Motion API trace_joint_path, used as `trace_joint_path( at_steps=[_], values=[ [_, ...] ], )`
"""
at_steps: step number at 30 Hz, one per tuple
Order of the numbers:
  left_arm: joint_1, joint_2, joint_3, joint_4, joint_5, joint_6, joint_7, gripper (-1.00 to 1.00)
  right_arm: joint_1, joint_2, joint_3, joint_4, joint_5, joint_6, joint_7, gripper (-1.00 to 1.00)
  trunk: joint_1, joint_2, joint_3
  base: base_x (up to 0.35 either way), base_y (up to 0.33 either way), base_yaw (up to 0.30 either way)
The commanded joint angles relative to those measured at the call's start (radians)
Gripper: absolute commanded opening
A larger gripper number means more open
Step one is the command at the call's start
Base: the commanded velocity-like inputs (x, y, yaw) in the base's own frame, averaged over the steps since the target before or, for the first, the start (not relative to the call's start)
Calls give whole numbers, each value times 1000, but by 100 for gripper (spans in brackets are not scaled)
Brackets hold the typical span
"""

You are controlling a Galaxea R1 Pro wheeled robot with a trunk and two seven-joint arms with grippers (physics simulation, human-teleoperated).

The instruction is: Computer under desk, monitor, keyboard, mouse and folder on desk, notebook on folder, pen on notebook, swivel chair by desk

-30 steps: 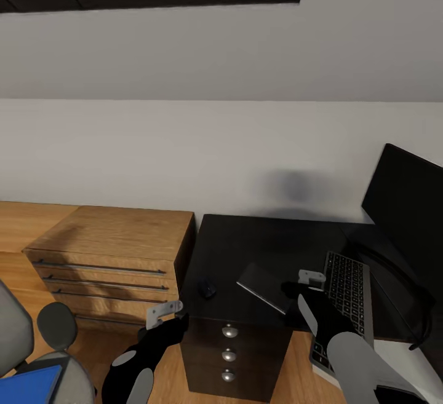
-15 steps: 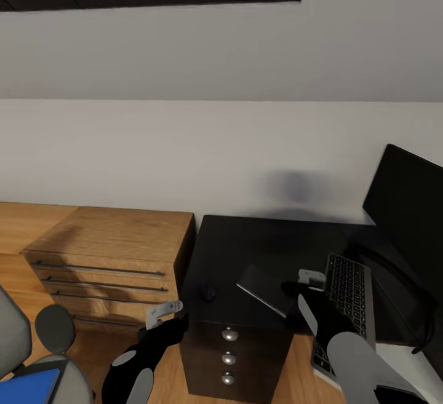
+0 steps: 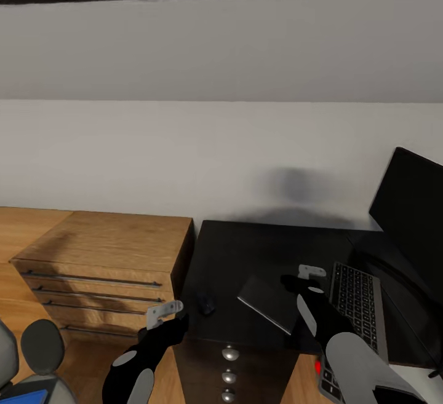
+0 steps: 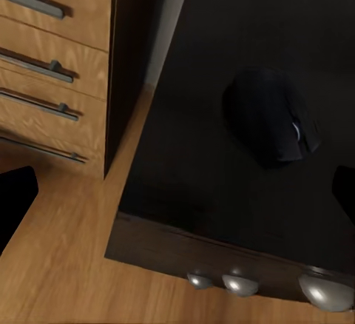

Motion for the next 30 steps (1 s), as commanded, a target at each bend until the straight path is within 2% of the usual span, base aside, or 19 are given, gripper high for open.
trace_joint_path(
  at_steps=[1,19,21,25,30],
  values=[
    [-1,0,-1,-1,10,2,9,100,0,2,-4,-2,3,4,0,100,0,-1,-1,272,0,0],
    [-1,0,7,-4,11,-4,9,100,0,3,-4,1,0,8,0,100,0,-1,-1,26,0,0],
    [-1,0,15,-4,11,-4,8,100,0,3,-4,1,0,9,0,100,0,-1,-1,0,0,0],
    [-1,-1,62,-4,12,-3,7,100,0,3,-4,0,0,11,0,100,0,-1,-1,0,0,0],
    [-1,0,98,-4,13,-4,5,100,0,3,-4,1,-2,12,0,100,0,-1,-1,0,0,0]
  ],
)
